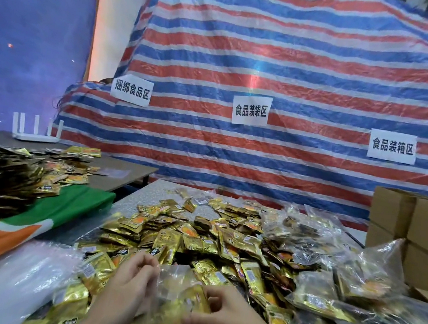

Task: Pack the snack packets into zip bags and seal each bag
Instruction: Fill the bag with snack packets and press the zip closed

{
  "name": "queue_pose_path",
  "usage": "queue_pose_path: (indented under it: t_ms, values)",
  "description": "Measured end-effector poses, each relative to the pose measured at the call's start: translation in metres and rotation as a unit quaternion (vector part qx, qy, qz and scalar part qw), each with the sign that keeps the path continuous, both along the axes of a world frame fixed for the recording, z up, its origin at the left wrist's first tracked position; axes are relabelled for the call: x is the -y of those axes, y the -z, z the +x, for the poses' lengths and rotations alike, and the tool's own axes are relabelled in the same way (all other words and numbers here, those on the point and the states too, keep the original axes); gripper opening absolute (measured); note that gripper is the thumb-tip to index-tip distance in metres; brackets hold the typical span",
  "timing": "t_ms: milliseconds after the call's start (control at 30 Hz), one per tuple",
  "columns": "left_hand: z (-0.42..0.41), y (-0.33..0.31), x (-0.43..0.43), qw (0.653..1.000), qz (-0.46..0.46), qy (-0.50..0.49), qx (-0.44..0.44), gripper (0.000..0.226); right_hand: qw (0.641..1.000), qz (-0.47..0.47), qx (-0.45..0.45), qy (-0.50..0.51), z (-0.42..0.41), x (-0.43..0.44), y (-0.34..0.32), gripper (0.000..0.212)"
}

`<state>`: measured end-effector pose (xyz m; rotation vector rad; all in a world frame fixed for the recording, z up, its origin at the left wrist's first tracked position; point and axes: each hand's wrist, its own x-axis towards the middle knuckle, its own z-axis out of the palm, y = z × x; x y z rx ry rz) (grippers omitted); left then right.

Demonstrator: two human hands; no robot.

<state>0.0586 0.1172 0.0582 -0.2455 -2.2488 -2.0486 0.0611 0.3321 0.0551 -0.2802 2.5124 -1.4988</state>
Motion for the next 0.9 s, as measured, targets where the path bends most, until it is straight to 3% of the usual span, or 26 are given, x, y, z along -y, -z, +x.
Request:
queue_pose_path:
  t_ms: [100, 167, 233, 300, 400, 567, 667, 833, 900]
  values:
    - [0.002, 0.001, 0.005, 0.998, -0.039, 0.018, -0.034, 0.016, 0.998, -0.036, 0.031, 0.048, 0.000, -0.005, -0.008, 0.046]
    - [0.011, -0.004, 0.007, 0.991, -0.111, 0.061, -0.031, 0.040, 0.996, -0.066, 0.048, 0.045, 0.003, -0.007, -0.012, 0.045]
    - [0.018, -0.007, 0.008, 0.981, -0.178, 0.082, -0.011, 0.060, 0.995, -0.088, 0.038, 0.035, 0.006, -0.008, -0.017, 0.028]
    - [0.018, -0.006, 0.006, 0.975, -0.212, 0.062, -0.017, 0.045, 0.995, -0.089, 0.018, 0.046, 0.011, -0.007, -0.023, 0.034]
    - [0.016, -0.007, 0.004, 0.981, -0.192, 0.036, -0.018, 0.005, 0.995, -0.061, -0.003, 0.083, 0.015, -0.005, -0.030, 0.050]
    - [0.018, -0.017, 0.001, 0.993, -0.072, 0.077, 0.044, 0.017, 0.992, -0.100, 0.018, 0.078, 0.023, -0.009, -0.046, 0.045]
    - [0.024, -0.026, -0.001, 0.994, -0.038, 0.092, 0.039, 0.029, 0.988, -0.124, 0.047, 0.075, 0.030, -0.010, -0.058, 0.040]
    - [0.030, -0.030, -0.007, 0.994, -0.082, 0.063, -0.030, 0.043, 0.983, -0.160, 0.009, 0.089, 0.037, -0.007, -0.069, 0.056]
    - [0.032, -0.030, -0.009, 0.992, -0.105, 0.044, -0.058, 0.037, 0.982, -0.161, -0.023, 0.099, 0.039, -0.008, -0.073, 0.046]
